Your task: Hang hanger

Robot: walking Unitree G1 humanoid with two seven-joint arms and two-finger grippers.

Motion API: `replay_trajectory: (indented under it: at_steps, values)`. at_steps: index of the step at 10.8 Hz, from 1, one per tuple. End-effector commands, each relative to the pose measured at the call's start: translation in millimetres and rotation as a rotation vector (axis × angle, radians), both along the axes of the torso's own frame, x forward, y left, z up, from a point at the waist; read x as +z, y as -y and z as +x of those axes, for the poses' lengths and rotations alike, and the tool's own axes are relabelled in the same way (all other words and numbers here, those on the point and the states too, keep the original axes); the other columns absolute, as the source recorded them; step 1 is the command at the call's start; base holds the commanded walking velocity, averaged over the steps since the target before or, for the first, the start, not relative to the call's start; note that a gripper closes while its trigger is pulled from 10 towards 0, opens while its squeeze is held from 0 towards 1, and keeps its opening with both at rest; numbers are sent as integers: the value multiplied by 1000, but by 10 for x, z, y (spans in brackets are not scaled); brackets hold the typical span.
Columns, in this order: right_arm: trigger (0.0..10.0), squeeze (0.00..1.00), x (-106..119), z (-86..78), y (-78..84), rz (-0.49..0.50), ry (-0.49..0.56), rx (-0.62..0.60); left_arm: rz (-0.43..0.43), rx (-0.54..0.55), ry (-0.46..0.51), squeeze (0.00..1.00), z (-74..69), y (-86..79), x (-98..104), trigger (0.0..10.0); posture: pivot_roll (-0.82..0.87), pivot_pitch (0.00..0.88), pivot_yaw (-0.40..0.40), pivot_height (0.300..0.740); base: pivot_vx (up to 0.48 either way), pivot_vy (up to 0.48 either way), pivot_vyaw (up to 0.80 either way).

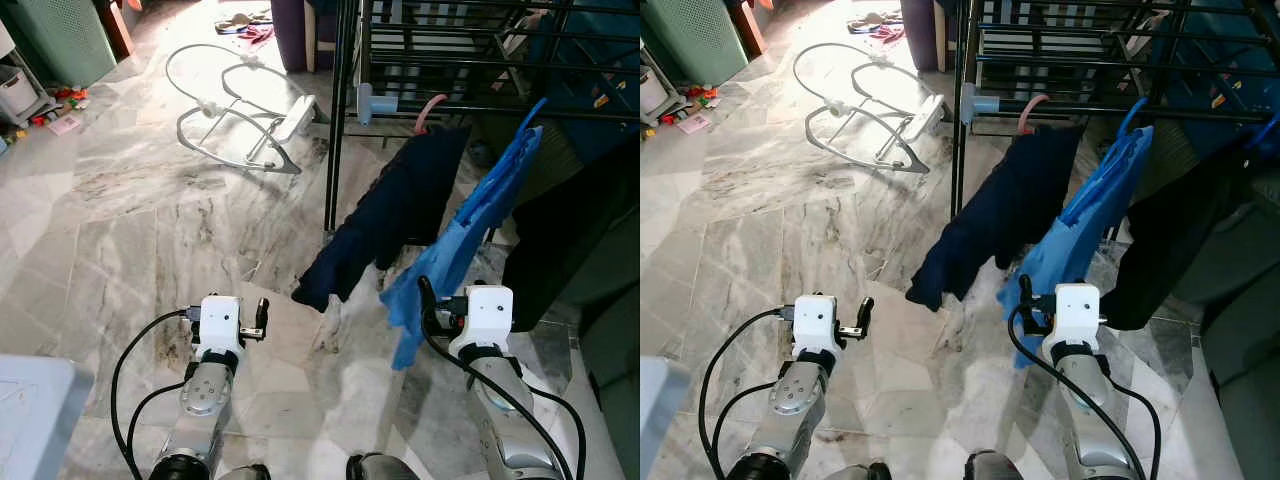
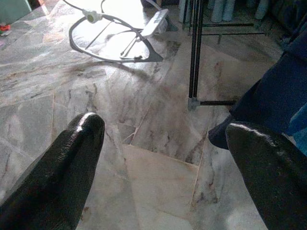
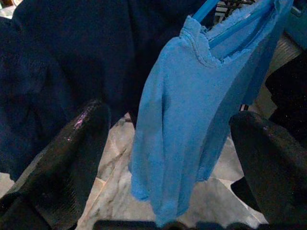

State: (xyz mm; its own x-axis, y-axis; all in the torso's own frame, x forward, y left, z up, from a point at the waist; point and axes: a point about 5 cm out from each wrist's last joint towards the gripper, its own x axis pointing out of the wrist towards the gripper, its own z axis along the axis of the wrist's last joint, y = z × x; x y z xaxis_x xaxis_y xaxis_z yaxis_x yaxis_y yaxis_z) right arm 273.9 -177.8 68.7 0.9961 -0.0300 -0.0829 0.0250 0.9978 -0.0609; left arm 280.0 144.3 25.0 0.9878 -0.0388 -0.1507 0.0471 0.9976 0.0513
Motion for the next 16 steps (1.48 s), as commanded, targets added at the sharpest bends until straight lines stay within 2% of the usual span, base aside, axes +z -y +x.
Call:
replay_trajectory:
  at_steps: [1, 2, 4, 5, 7, 8, 9, 10, 12, 13, 14, 15, 16]
  values:
    - [10000, 0, -337, 183, -204, 54, -211, 37, -63, 90, -7, 0, 339, -339, 242, 10000, -169, 0, -59, 740, 0, 0, 0]
    - [10000, 0, -174, 262, -142, 30, -119, -15, -31, 44, 3, 0, 138, -355, 141, 10000, -177, 0, -12, 740, 0, 0, 0]
    - [10000, 0, -159, 208, -110, 3, -97, 3, -25, 24, 33, 0, 130, -302, 182, 10000, -191, 0, -9, 740, 0, 0, 0]
    - [10000, 0, -221, 203, -117, 10, -103, -6, -24, 6, 18, 0, 146, -301, 162, 10000, -203, 0, -9, 740, 0, 0, 0]
    - [10000, 0, -188, 201, -145, -24, -77, 7, -19, -9, 22, 0, 218, -370, 218, 10000, -213, 0, -15, 740, 0, 0, 0]
    - [10000, 0, -132, 208, -121, -16, -59, 5, -30, -25, 43, 0, 298, -417, 322, 10000, -214, 0, -19, 740, 0, 0, 0]
    - [10000, 0, -25, 239, -67, -62, 0, -3, -30, -48, 79, 0, 382, -454, 467, 10000, -219, 2, -17, 740, 0, 0, 0]
    - [10000, 0, 99, 266, -33, -66, 54, -22, -21, -78, 135, 0, 397, -448, 611, 10000, -230, 15, -11, 740, 0, 0, 0]
    - [10000, 0, 224, 230, -19, -69, 117, -44, -59, -85, 184, 0, 280, -378, 672, 10000, -252, 44, 10, 740, 0, 0, 0]
    - [10000, 0, 220, 183, -34, -67, 118, -46, -49, -99, 203, 0, 196, -319, 690, 10000, -253, 61, 18, 740, 0, 0, 0]
    - [10000, 0, 217, 128, -49, -52, 117, -58, -7, -130, 259, 0, 114, -250, 796, 10000, -231, 80, 18, 740, 0, 0, 0]
    - [10000, 0, 225, 112, -77, -49, 119, -52, 3, -106, 258, 0, 106, -297, 795, 10000, -223, 84, 18, 740, 0, 0, 0]
    - [10000, 0, 226, 122, -105, -40, 123, -54, -7, -48, 240, 329, 129, -397, 773, 10000, -211, 80, 34, 740, 0, 0, 0]
